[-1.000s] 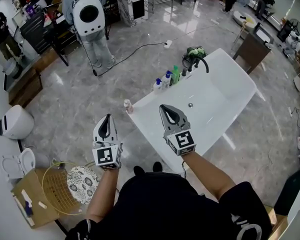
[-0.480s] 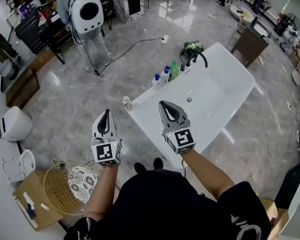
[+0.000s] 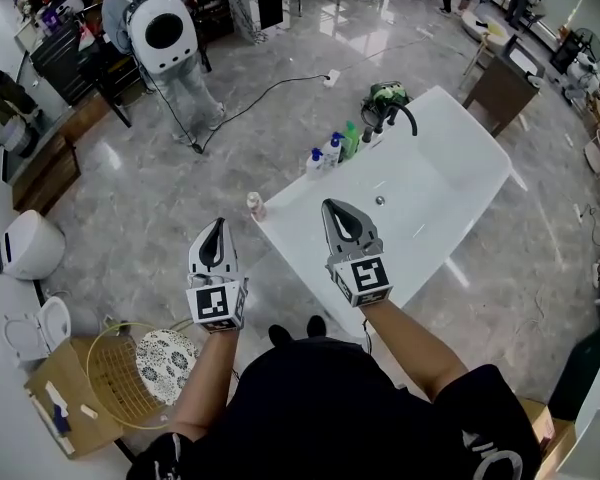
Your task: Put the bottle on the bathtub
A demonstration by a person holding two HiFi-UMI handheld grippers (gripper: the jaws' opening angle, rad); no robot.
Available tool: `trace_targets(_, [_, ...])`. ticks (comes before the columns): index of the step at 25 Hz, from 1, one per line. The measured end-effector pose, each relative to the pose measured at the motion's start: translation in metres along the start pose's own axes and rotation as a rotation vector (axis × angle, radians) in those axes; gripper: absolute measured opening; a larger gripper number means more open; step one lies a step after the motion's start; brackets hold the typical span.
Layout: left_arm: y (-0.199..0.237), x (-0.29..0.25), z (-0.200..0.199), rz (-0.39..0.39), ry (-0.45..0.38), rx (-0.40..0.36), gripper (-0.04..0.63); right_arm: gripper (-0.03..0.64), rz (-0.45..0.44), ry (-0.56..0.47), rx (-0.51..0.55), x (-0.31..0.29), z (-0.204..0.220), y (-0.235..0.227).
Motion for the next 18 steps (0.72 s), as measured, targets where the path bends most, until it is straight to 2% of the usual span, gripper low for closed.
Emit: trace_targets(18, [-0.018, 0.017, -0.004, 0.031, 0.009, 0.013, 0.008, 0.011, -0.010, -0.003, -0.006, 0.017, -0.004, 0.004])
Point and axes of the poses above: the fingertips, and each gripper's own axes: x backward along the fingers, y to its left, z out of its underside, the point moved 4 cm from there along x, backward along the fingers, and after that the axes turned 14 degrees about -x, right-handed, at the moved point
